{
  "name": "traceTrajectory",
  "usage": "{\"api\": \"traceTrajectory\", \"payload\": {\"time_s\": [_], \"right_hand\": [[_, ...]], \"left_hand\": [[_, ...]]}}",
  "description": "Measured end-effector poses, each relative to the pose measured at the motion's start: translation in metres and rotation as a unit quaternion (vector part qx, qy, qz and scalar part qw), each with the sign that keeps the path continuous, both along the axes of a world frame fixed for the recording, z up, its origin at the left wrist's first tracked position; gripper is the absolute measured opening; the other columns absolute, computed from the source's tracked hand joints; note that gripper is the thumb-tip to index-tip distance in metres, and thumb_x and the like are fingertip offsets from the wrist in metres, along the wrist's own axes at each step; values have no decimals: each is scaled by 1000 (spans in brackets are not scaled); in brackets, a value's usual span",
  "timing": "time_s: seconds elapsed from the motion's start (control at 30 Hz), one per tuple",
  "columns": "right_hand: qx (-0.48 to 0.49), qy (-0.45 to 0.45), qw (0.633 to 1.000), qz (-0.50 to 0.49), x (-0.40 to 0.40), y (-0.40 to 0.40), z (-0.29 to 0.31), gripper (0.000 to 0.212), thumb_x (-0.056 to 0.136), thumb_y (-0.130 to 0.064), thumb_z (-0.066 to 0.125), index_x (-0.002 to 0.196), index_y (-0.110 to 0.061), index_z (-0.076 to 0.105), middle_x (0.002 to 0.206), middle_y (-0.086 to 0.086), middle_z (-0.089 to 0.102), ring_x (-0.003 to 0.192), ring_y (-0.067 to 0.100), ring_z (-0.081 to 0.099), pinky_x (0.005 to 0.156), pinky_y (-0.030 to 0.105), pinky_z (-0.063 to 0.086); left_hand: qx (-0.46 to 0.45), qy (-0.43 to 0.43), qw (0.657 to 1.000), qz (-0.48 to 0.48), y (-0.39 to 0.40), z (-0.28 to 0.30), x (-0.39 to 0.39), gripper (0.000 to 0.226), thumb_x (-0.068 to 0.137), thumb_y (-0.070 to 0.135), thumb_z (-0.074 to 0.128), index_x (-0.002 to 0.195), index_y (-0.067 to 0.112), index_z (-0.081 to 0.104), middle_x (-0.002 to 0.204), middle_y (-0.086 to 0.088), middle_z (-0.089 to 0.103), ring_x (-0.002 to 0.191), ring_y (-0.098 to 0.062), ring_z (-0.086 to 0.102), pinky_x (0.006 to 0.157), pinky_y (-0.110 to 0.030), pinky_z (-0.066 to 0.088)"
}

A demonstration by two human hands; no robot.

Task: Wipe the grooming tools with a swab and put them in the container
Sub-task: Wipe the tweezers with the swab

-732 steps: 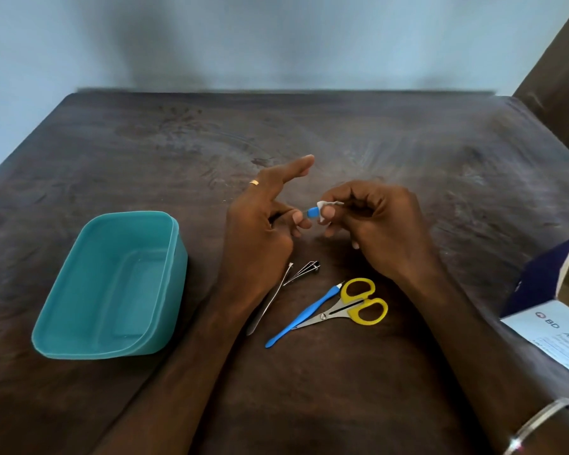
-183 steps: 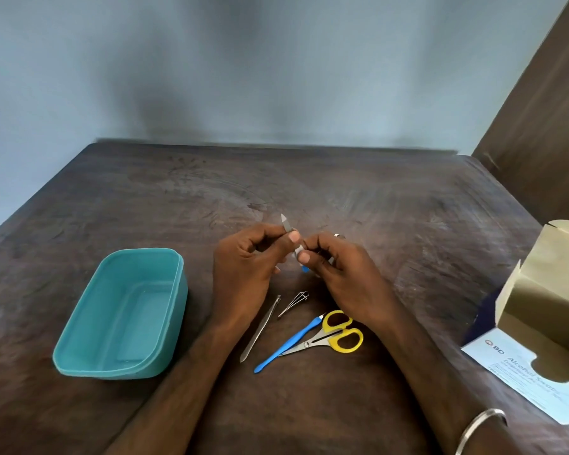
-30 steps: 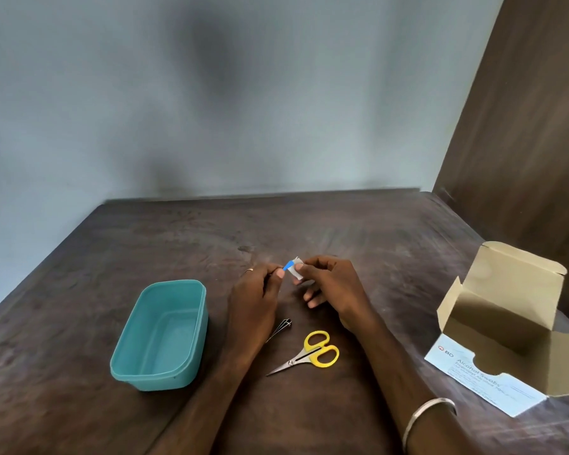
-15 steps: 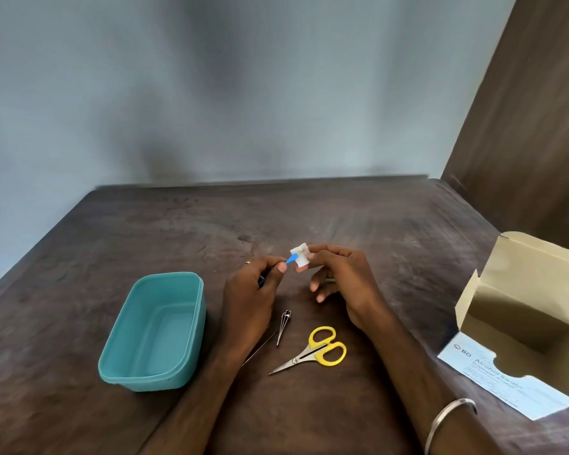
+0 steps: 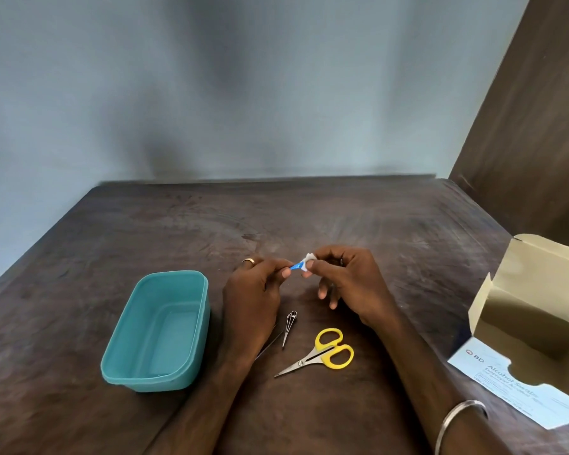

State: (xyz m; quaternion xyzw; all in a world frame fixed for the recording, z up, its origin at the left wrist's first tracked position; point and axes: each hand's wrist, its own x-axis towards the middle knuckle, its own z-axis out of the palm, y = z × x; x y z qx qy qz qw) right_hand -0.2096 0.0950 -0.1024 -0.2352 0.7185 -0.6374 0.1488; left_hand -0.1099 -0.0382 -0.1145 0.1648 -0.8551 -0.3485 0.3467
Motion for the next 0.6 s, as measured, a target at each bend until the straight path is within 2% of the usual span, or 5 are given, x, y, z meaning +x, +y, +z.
{"api": "traceTrajectory", "payload": {"time_s": [0.1,0.2,0.3,0.5,0.6], "right_hand": [[-2,12,1000,0,-1,0,-2,8,90,-10,69,88,-13,77,79,8,76,45,22,57,38,26,42],[-51,-13,998,-32,0,-1,0,8,90,-8,68,91,-9,76,76,11,75,41,21,53,36,25,39],[-84,-37,995,-48,3,-4,1,9,91,-7,66,89,-4,74,75,14,74,38,19,50,34,23,37],[-33,-12,999,-23,0,-2,0,8,91,-8,68,90,-10,76,75,11,75,41,19,54,36,24,38],[-12,6,1000,-10,1,-1,0,9,91,-8,68,89,-13,76,77,12,75,42,19,55,37,25,38]], "left_hand": [[-32,7,999,13,1,0,0,17,84,13,75,98,22,78,89,3,72,78,-10,64,67,-26,49],[-13,0,1000,-23,4,0,1,19,85,17,74,102,26,77,90,9,74,77,3,61,67,-8,42],[16,-9,998,-58,7,2,3,22,85,19,74,105,30,77,91,14,76,80,9,60,68,-3,38],[-26,15,1000,6,4,2,3,18,85,18,74,101,25,78,88,7,72,78,-8,64,68,-24,47],[-35,29,999,27,3,3,4,16,83,16,76,97,23,79,85,6,71,75,-8,63,67,-25,46]]}}
